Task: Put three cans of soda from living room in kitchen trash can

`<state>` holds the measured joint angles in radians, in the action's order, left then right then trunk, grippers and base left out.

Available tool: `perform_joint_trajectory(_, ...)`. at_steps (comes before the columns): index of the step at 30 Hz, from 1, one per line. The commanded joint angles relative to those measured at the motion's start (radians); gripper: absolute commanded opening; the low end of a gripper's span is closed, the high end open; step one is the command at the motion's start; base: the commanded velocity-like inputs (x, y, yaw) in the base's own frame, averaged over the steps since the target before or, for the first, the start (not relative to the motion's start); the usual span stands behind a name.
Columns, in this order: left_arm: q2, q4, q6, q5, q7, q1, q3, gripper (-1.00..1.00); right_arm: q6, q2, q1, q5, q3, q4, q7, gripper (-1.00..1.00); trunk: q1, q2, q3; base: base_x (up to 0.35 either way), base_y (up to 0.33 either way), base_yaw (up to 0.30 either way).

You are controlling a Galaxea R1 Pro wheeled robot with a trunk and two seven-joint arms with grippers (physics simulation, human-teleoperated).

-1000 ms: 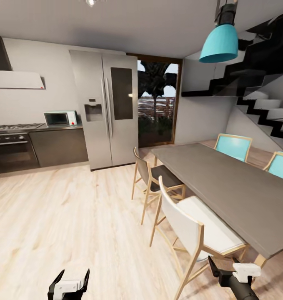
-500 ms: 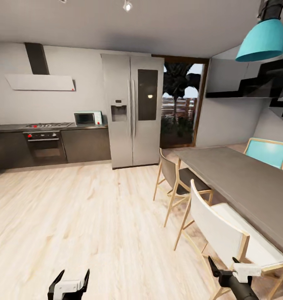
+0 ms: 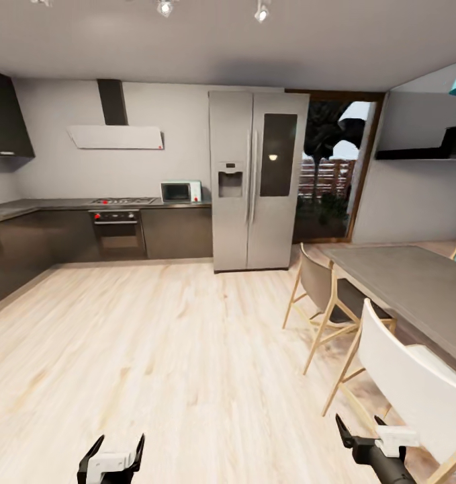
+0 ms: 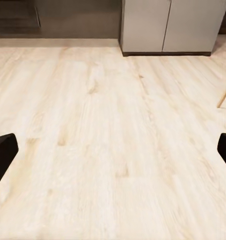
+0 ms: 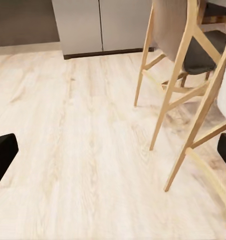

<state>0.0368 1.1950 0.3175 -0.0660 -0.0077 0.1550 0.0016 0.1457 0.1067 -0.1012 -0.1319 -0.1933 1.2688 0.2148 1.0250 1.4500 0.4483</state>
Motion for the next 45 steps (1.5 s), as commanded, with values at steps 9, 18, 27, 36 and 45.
perform_joint_trajectory(9, 0.0, -0.01, 0.0, 0.0, 0.0, 0.0, 0.0, 1.0, 0.0, 0.0, 0.0, 0.0, 0.0, 0.0, 0.0, 1.0, 0.0, 0.0, -0.005, 0.0, 0.313, 0.247)
perform_joint_trajectory(18, 0.0, -0.014, 0.0, 0.0, 0.001, 0.0, 0.0, 1.0, 0.0, -0.001, 0.0, 0.0, 0.001, -0.001, 0.0, 1.0, 0.0, 0.0, -0.009, 0.0, 0.315, 0.247)
perform_joint_trajectory(27, 0.0, -0.014, 0.0, 0.0, 0.001, 0.0, 0.0, 1.0, 0.0, -0.001, 0.0, 0.0, 0.002, -0.002, 0.0, 1.0, 0.0, 0.0, -0.014, -0.002, 0.315, 0.247)
perform_joint_trajectory(36, 0.0, -0.014, 0.001, 0.0, 0.003, 0.0, 0.0, 1.0, 0.0, -0.001, 0.0, 0.0, 0.002, -0.006, 0.0, 1.0, 0.0, 0.0, -0.018, -0.078, 0.297, 0.23)
perform_joint_trajectory(45, 0.0, -0.017, 0.001, 0.0, 0.003, 0.0, 0.0, 1.0, -0.001, -0.001, 0.0, 0.001, 0.006, -0.008, 0.0, 1.0, 0.0, 0.0, -0.016, -0.087, 0.206, 0.077)
